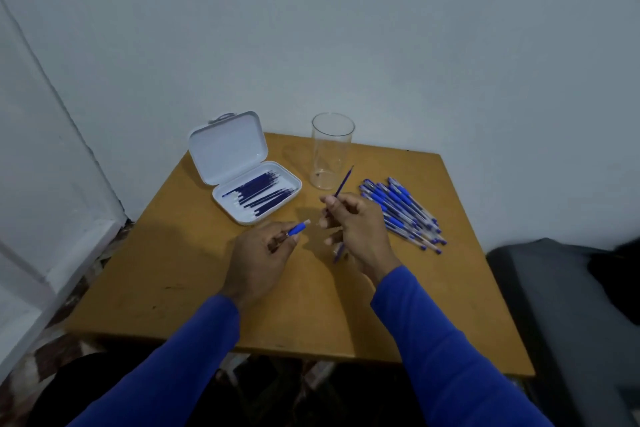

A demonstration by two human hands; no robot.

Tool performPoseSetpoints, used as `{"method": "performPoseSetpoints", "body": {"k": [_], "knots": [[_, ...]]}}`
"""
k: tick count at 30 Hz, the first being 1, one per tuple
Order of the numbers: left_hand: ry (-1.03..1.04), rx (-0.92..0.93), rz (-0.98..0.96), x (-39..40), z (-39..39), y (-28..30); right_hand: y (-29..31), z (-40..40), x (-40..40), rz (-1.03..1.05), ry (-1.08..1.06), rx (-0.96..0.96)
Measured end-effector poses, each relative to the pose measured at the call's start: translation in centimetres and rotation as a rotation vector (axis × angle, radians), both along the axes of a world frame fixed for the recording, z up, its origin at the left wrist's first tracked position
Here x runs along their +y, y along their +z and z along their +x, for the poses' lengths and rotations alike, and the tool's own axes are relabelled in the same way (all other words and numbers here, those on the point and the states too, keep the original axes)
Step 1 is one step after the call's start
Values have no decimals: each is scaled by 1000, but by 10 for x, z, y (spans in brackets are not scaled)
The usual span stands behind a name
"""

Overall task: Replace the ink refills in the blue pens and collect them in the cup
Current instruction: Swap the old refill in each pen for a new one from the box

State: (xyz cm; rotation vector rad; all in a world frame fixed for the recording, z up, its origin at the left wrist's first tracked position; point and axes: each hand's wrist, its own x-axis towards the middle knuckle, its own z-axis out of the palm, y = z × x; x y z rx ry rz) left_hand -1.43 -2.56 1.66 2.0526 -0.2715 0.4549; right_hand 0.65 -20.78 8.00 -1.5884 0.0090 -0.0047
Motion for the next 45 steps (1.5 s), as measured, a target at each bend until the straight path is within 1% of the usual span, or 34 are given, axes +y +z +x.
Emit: {"method": "performPoseSetpoints", "body": {"k": [6, 10, 15, 21, 28, 42, 45], "knots": [[-26, 50, -7, -12, -8, -6, -8, -14, -12, 54, -85, 68], [-57, 47, 41, -8, -8, -8, -11, -19, -9, 104, -76, 96], [-84, 55, 49, -7, -8, -10, -13, -23, -2, 162, -58, 88], [-96, 52, 71, -6, -8, -10, -17, -25, -1, 160, -81, 75], [-93, 87, 49, -7, -9, -9, -15, -27, 0, 179, -106, 87], [-87, 120, 66, -7, -9, -7, -11, -30, -6, 223, -71, 124], [-87, 118, 66, -8, -10, -6, -12, -30, -7, 200, -55, 105]]}}
